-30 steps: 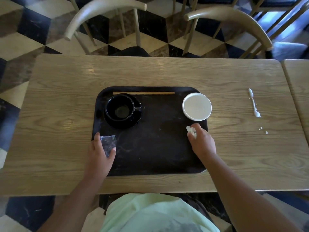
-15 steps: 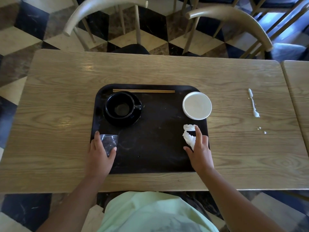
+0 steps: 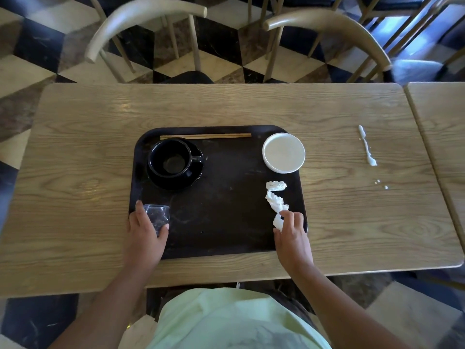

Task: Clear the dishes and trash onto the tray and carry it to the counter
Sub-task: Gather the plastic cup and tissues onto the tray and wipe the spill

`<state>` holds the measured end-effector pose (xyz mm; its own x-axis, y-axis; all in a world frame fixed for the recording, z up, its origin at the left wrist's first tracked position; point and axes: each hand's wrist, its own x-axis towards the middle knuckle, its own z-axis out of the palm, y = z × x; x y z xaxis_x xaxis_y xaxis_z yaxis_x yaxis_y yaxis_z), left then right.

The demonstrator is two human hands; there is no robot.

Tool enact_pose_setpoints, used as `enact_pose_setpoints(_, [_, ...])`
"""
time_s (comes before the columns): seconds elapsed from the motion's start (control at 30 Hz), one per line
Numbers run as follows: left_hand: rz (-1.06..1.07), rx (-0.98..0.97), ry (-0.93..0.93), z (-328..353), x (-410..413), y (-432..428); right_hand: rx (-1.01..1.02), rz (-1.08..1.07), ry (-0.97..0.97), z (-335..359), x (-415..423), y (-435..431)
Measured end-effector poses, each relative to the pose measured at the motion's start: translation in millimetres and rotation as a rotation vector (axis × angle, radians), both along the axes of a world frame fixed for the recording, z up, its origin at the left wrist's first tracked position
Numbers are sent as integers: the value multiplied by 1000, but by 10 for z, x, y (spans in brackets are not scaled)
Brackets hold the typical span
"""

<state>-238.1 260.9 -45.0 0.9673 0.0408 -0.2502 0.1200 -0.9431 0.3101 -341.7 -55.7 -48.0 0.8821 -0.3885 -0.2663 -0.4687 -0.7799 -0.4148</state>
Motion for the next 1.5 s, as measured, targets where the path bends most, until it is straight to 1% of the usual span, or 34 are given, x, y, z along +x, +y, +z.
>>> enact_pose_setpoints(0.1, [-11,82,8,-1,-31,-25,7,36,-36,-10,-53,-15])
enact_pose_setpoints(0.2, [-8,109,8,0,-52,-49,36,35,-51,13,-103,-25])
enact_pose_setpoints(0.43, [-4,96,34,47,-14,-7,94,78,-21,105,-192,-85])
enact_pose_setpoints(0.6, [19,94,47,131,7,-35,124,42,-6,145,-119,-112])
enact_pose_setpoints(0.67, [-6,85,15,201,21,-51,112,15,-22,177,-48,-131])
enact_pose_setpoints(0.77, [-70,1,-57,339,99,-135,80,-5,-48,266,89,-170])
enact_pose_setpoints(0.9, [-234,-73,-135,418,255,-443,60,-31,-61,312,313,-227])
enact_pose_setpoints(1.07, [-427,-127,-105,368,390,-963,10,-41,-32,257,527,-293])
enact_pose_setpoints(1.2, [-509,-130,-82,242,385,-1365,4,44,4,178,654,-331])
enact_pose_setpoints(1.27, [-519,-96,-60,146,338,-1545,2,110,21,117,666,-356])
enact_pose_setpoints(1.33, [-505,-57,-35,48,257,-1709,17,151,-9,57,633,-394])
enact_pose_setpoints(1.5, [-396,88,17,-161,54,-2088,195,217,-219,-31,541,-610])
